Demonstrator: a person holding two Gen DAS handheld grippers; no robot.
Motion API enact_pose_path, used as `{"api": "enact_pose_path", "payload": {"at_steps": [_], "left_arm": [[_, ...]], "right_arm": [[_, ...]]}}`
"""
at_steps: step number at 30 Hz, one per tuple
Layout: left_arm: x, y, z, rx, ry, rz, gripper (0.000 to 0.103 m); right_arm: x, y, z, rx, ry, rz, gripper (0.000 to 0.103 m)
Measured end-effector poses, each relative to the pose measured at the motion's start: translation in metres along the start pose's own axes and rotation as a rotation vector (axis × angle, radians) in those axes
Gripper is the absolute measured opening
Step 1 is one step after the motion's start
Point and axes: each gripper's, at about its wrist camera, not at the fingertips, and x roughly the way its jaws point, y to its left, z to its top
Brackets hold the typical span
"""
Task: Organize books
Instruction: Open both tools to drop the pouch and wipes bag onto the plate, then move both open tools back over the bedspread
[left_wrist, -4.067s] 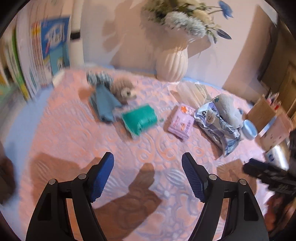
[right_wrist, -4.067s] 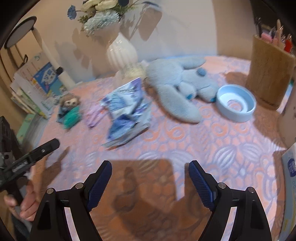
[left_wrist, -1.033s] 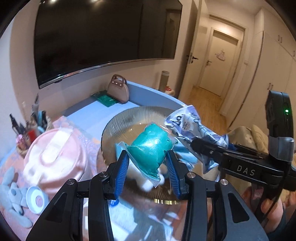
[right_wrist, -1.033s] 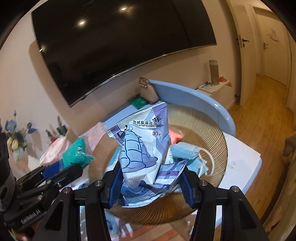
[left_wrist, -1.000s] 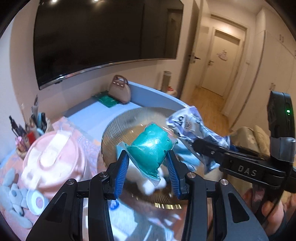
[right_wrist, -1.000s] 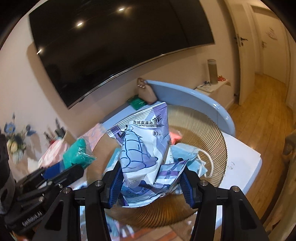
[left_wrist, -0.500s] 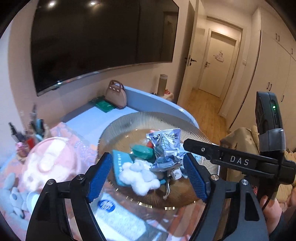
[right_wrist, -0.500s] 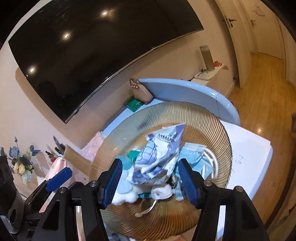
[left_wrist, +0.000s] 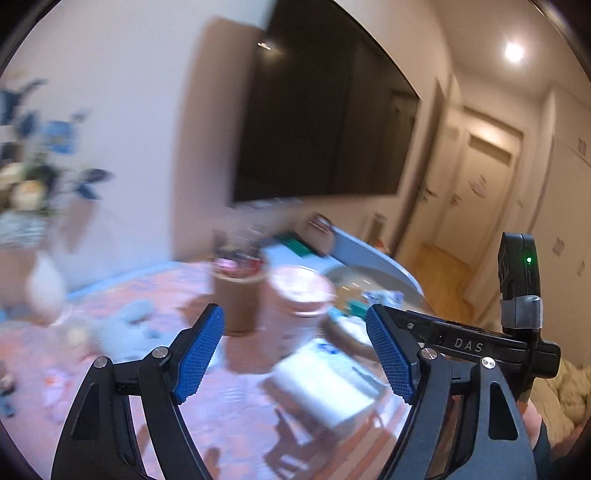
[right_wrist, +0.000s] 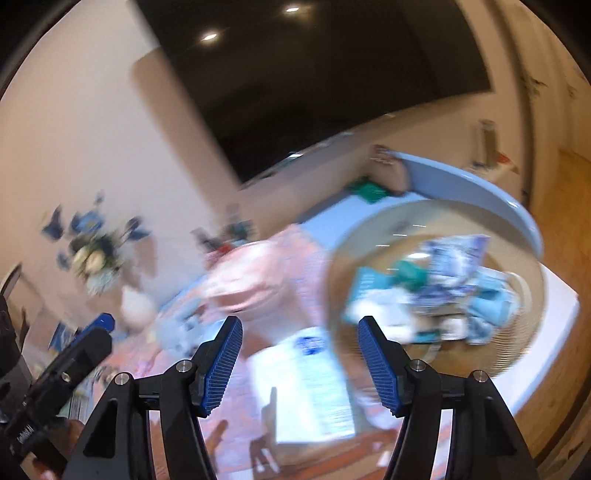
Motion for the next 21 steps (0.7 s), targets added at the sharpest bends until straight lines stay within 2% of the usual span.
{"api": "enact_pose_path", "payload": {"at_steps": [5, 7, 10, 11, 14, 17, 21], "left_arm": [[-0.069, 0.067, -0.017, -0.145, -0.117, 0.1, 0.081], [-0.086, 0.094, -0.031, -0.189, -0.131, 0.167, 0.084], [-0.101, 0.141, -0.059, -0.259, -0.114, 0.316, 0.084], [-0.104, 0.163, -0.072, -0.302, -0.1, 0.379, 0.084], [-0.112, 0.215, -0.106, -0.435, -0.066, 0.504, 0.084], [-0.114, 0.257, -0.132, -0.541, -0.03, 0.552, 0.084], [-0.109, 0.279, -0.151, -0.584, -0.003, 0.576, 0.084]], "right_arm": [[0.003, 0.075, -0.01, -0.129, -0.011, 0.082, 0.067], [0.012, 0.104, -0.017, -0.182, -0.003, 0.109, 0.067], [0.031, 0.14, -0.034, -0.26, 0.03, 0.133, 0.069], [0.041, 0.151, -0.042, -0.286, 0.045, 0.141, 0.069], [0.072, 0.175, -0.07, -0.352, 0.089, 0.169, 0.069], [0.111, 0.194, -0.101, -0.408, 0.165, 0.195, 0.069], [0.147, 0.206, -0.128, -0.437, 0.24, 0.244, 0.069]]}}
